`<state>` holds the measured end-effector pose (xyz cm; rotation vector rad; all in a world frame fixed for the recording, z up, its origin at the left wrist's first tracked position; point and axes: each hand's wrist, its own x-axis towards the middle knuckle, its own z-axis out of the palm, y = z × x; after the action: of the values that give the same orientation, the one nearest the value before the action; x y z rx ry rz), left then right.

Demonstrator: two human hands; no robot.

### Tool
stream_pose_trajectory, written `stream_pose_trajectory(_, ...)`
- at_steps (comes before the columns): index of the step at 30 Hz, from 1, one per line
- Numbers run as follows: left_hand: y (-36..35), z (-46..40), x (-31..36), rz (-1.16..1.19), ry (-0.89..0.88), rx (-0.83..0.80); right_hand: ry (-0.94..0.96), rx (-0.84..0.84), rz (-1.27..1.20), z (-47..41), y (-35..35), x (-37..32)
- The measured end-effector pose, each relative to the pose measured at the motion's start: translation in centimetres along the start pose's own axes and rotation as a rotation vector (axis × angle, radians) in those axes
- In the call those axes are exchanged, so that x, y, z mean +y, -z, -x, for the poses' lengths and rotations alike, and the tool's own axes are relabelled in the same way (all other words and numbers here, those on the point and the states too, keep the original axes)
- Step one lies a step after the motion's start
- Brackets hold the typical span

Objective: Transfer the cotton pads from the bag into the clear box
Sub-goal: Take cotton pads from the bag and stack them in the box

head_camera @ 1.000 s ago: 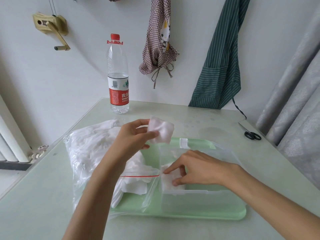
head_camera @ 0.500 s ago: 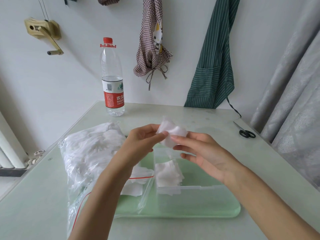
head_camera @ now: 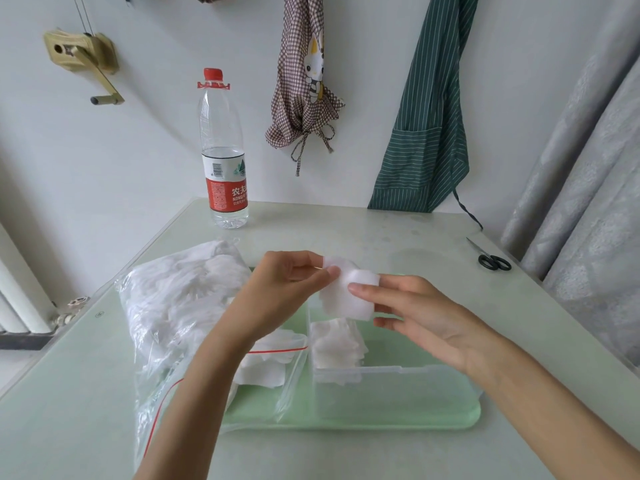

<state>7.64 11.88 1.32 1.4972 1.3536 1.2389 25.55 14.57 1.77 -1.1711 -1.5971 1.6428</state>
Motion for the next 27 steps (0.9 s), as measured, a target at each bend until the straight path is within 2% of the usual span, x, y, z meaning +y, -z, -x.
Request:
stream_pose_trajectory(4, -0.8, -0.1, 0.3, 0.094, 0.087, 0.066, 0.12, 0.288, -0.099, 0.0, -0.5, 0.1)
stream_pose_trajectory(6, -1.1, -0.1, 0.4, 0.198, 0.156, 0.084, 0.195, 0.38, -0.092, 0.0, -0.6, 0.2)
stream_pose_trajectory(10, -1.2, -0.1, 0.6, 0.304, 0.221, 0.119, 0.249, 0.431, -0.144, 0.0, -0.8, 0.3)
stream_pose_trajectory(13, -1.2, -0.1, 0.9, 0.284, 0.23, 0.121, 0.203, 0.409, -0.176, -0.3, -0.8, 0.4)
stream_pose_trajectory(16, -0.9, -0.2, 0.6, 0.111, 0.184, 0.141, 0.095, 0.319, -0.19, -0.7, -0.2, 0.4)
stream_pose_trajectory(19, -0.1, 0.3, -0.3, -0.24, 0.071, 0.247, -0.049, 0.141, -0.292, -0.7, 0.9, 0.2)
stream_pose_trajectory(21, 0.3, 0.9, -0.5, -0.437, 0.09, 0.24, -0.154, 0.074, -0.196, -0.8, 1.3, 0.3)
stream_pose_trajectory(23, 0.6, 1.3, -0.5, -0.567, 0.177, 0.151, -0.221, 0.085, -0.018, -1.2, 1.0, 0.6)
stream_pose_trajectory(27, 0.8, 1.3, -0.6, -0.659, 0.272, 0.041, -0.188, 0.141, 0.176, -2.0, -0.3, 1.6)
